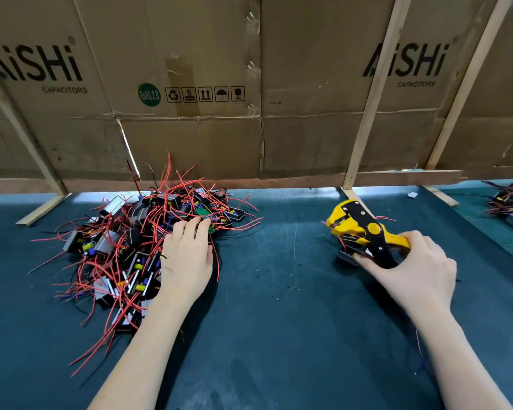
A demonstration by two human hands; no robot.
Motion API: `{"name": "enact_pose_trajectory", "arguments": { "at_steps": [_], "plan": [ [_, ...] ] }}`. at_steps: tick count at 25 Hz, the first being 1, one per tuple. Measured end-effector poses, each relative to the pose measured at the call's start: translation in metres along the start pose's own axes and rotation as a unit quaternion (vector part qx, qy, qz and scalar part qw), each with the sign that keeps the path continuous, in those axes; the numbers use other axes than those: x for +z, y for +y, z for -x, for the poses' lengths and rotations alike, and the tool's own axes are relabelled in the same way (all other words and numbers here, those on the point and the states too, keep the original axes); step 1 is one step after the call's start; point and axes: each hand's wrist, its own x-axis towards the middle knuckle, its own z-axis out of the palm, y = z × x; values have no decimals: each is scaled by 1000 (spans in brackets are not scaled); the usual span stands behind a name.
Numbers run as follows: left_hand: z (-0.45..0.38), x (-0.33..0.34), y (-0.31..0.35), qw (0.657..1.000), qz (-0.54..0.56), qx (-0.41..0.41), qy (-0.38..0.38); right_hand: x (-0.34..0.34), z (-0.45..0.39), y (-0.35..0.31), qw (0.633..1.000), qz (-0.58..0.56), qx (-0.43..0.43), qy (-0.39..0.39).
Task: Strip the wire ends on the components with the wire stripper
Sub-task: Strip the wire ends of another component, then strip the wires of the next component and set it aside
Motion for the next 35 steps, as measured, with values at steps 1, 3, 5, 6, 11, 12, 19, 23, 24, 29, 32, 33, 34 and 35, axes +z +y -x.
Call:
{"name": "enact_pose_trajectory", "arguments": {
  "at_steps": [1,3,5,6,11,12,19,23,24,29,32,33,34,35],
  "plan": [
    [0,1,0,1000,-16,-2,-16,0,2,-4,998,-18,-26,48],
    [1,1,1,1000,-21,-5,-21,-3,4,-7,980,-45,-97,170],
    [1,-7,2,999,21,-18,29,-7,7,-8,957,-77,-159,232],
    [1,-11,2,996,38,-36,67,-7,9,-10,950,-100,-182,231],
    [-5,-29,-17,976,68,-148,144,1,33,-39,965,-191,-180,-7],
    [-5,-30,-23,977,62,-169,117,3,37,-43,966,-190,-161,-64],
    [-3,-26,-35,964,125,-232,34,8,36,-39,943,-261,17,-206],
    [-3,-22,-32,962,134,-225,74,6,30,-34,936,-284,55,-199],
    [-2,-23,-32,959,147,-226,91,6,29,-35,936,-287,58,-198],
    [-2,-37,-28,892,335,-245,179,5,28,-33,931,-303,68,-191],
    [0,-44,-28,886,360,-251,148,5,28,-31,934,-298,67,-187],
    [-1,-44,-29,893,348,-255,127,5,28,-31,934,-298,67,-186],
    [-1,-44,-30,896,341,-262,109,5,28,-30,934,-299,68,-185],
    [-2,-44,-33,898,335,-266,98,6,27,-30,933,-301,69,-183]
  ]
}}
